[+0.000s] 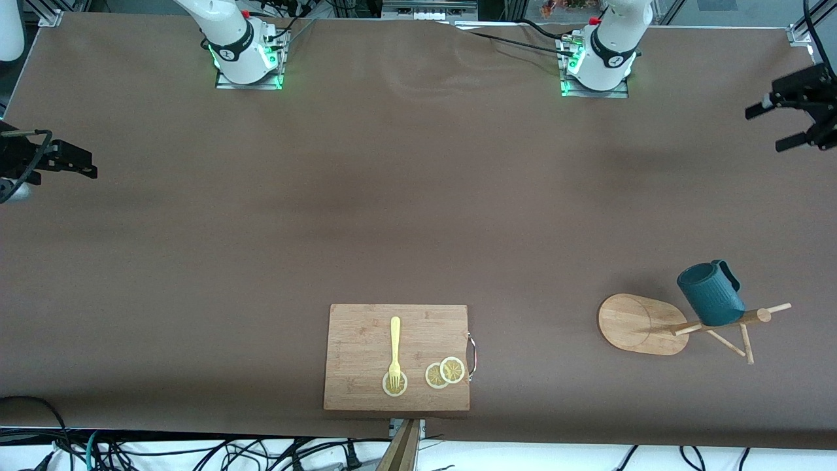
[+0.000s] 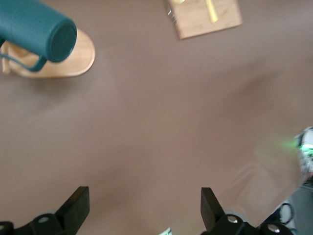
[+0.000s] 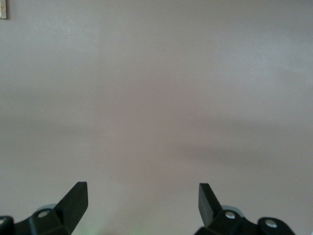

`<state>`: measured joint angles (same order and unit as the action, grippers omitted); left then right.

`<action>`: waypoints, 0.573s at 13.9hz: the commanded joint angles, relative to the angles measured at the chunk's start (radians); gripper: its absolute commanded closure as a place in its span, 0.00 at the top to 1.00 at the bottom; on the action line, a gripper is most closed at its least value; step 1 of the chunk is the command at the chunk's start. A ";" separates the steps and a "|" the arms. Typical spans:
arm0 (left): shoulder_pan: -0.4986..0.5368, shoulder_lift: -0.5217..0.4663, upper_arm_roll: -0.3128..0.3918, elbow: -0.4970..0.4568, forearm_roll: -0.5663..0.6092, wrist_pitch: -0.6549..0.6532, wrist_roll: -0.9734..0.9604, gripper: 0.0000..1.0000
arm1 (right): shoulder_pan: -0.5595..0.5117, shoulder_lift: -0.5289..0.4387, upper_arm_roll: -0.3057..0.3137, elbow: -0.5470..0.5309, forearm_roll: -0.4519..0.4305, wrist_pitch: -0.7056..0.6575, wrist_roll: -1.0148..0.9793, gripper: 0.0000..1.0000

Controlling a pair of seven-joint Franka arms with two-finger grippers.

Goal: Pass cup and hang on rack

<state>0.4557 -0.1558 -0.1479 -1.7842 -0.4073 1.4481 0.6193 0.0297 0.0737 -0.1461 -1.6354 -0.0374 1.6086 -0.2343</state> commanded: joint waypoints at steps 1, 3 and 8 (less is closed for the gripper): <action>-0.161 -0.022 0.073 -0.017 0.126 0.035 -0.142 1.00 | 0.001 -0.038 0.003 -0.018 -0.003 -0.007 0.052 1.00; -0.308 -0.015 0.138 -0.012 0.229 0.041 -0.286 1.00 | -0.001 -0.011 0.003 0.015 -0.002 0.000 0.056 1.00; -0.443 0.047 0.139 0.078 0.387 0.044 -0.602 1.00 | -0.004 -0.043 0.002 0.017 0.002 -0.022 0.090 1.00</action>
<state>0.0468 -0.1509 -0.0081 -1.7756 -0.0792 1.5068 0.1115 0.0293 0.0587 -0.1468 -1.6301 -0.0390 1.6156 -0.1618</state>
